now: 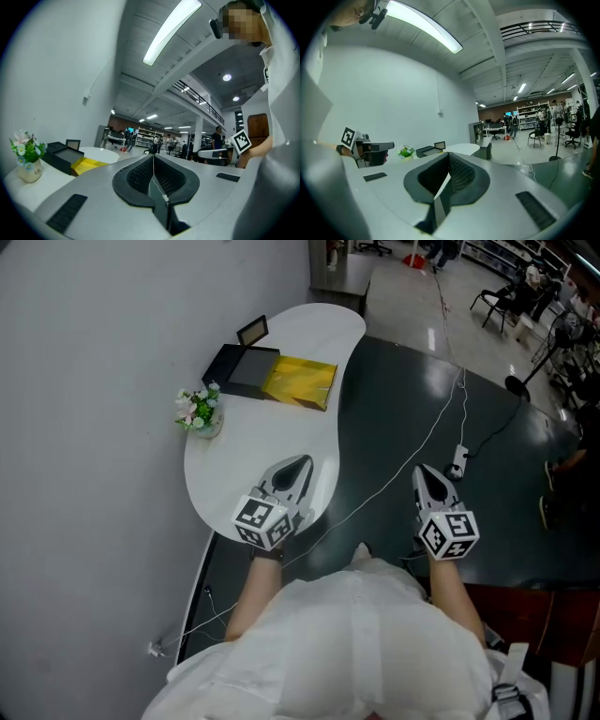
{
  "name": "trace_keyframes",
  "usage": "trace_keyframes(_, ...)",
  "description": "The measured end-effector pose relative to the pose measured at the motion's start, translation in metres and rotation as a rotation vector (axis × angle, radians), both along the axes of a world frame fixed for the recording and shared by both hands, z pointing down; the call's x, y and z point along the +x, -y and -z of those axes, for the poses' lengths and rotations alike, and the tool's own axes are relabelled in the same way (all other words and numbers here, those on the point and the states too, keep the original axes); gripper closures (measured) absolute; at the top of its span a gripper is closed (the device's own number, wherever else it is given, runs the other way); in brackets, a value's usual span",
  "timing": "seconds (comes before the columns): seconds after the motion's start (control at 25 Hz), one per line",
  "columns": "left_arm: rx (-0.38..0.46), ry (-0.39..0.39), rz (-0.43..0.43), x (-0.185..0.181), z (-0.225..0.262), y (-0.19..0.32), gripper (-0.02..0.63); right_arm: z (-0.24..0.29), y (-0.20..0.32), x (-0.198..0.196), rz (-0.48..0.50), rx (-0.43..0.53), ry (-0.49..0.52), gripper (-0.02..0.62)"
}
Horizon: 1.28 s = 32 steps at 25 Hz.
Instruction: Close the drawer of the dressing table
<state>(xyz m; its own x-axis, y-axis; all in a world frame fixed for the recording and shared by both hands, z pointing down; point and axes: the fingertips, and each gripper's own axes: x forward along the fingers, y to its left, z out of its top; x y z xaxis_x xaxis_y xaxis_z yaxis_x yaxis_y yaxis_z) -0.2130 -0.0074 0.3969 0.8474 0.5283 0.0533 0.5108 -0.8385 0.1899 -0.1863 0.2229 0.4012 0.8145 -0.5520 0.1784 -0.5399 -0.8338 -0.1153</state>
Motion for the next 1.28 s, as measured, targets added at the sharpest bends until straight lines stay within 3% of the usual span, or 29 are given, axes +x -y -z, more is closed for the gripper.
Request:
trace_keyframes(0.44,0.025,-0.022,-0.082,0.112,0.016,-0.1,0.588,0.012,-0.086,0.092,-0.043,0.004,-0.01,0.586)
trace_keyframes(0.84,0.078,0.005,-0.147,0.157,0.004,-0.155,0.588,-0.013,-0.133,0.122,-0.1,0.074,0.04,0.586)
trace_keyframes(1.28,0.077,0.012,-0.165,0.247,-0.011,-0.146,0.588,-0.025,-0.151,0.201,-0.149,0.056,0.055,0.586)
